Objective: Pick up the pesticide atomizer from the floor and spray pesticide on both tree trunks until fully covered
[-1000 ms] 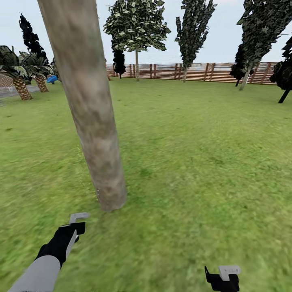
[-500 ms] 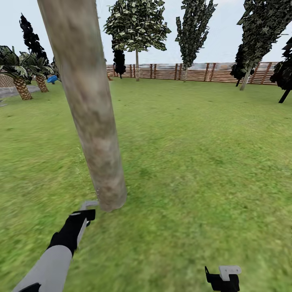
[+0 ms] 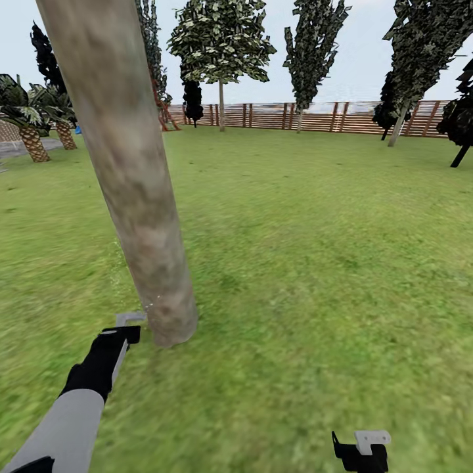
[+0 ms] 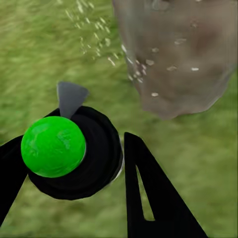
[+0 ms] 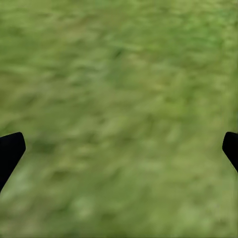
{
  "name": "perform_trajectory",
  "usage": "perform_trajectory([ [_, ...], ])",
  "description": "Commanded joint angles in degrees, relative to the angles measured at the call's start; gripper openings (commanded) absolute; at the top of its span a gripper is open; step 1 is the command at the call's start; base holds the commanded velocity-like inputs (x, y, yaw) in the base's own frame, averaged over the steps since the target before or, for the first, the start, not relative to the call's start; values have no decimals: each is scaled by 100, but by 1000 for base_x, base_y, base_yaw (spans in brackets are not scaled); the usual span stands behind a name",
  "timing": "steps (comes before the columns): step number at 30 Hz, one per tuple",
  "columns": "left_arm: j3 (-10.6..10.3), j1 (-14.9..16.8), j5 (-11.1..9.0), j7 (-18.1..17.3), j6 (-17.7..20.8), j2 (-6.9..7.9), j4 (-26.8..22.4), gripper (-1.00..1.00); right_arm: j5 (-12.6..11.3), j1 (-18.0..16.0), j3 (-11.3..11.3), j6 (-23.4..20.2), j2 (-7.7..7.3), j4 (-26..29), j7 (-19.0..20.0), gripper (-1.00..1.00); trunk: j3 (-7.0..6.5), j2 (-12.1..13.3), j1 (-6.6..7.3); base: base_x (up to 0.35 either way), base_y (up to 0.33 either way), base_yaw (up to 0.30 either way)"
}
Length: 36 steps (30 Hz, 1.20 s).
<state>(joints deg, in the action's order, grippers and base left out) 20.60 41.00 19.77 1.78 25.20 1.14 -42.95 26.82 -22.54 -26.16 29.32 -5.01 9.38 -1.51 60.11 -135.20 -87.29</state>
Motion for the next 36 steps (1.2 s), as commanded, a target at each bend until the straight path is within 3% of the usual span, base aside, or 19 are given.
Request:
perform_trajectory([
  [1,-19,-21,-37,-9,98,121,-11,-100,60,-5,-38,19,0,-12,-16,100,5,-2,1,3,-1,0],
  [3,-59,-39,-32,-24,145,103,-1,-100,60,-5,-38,20,0,-14,-16,100,5,-2,1,1,0,0],
  [6,-295,-41,-38,-29,178,-174,-36,-100,60,-5,-38,21,0,-15,-16,100,5,-2,1,0,0,0],
  [8,-327,-10,-46,-29,247,-192,-67,-100,60,-5,-38,22,0,-15,-16,100,5,-2,1,0,0,0],
  [10,-331,10,-29,-33,364,-108,-139,-100,60,-5,-38,22,0,-15,-16,100,5,-2,1,0,0,0],
  [11,-325,24,-46,-42,425,99,-197,-100,60,-5,-38,20,0,-15,-16,100,5,-2,1,0,0,0],
  [13,-326,45,-100,-146,454,376,-251,-100,60,-5,-38,20,0,-15,-16,100,5,-2,1,0,0,0],
  [14,-335,50,-124,-238,459,432,-263,-100,60,-5,-38,21,2,-15,-16,100,5,-2,1,0,0,0],
  [16,-384,46,-153,-635,473,437,-346,-100,60,-5,-38,21,1,-15,-16,100,5,-2,1,0,0,0],
  [17,-456,44,-154,-746,475,344,-368,-100,60,-5,-38,20,1,-15,-16,100,5,-2,1,0,0,0],
  [19,-619,50,-142,-825,492,154,-384,-100,60,-5,-38,16,0,-15,-16,100,5,-2,1,0,0,0],
  [21,-692,94,-152,-860,738,109,-456,-100,60,-5,-38,18,0,-15,-16,100,5,-2,1,0,0,0],
  [24,-672,213,-162,-897,1200,207,-833,-100,60,-5,-38,21,0,-15,-16,100,5,-2,1,0,0,0],
  [26,-664,246,-173,-977,1340,503,-1034,-100,60,-5,-38,21,0,-15,-16,100,5,-2,1,0,0,0],
  [27,-669,252,-175,-1079,1358,562,-1054,-100,60,-5,-38,20,0,-15,-16,100,5,-2,1,0,0,0],
  [31,-726,271,-167,-1361,1394,526,-1118,-100,59,-5,-38,21,2,-15,-16,100,5,-2,1,0,0,82],
  [36,-734,593,-167,-1400,1857,604,-1341,-100,60,-5,-38,21,3,-15,-16,100,5,-2,1,0,0,261],
])
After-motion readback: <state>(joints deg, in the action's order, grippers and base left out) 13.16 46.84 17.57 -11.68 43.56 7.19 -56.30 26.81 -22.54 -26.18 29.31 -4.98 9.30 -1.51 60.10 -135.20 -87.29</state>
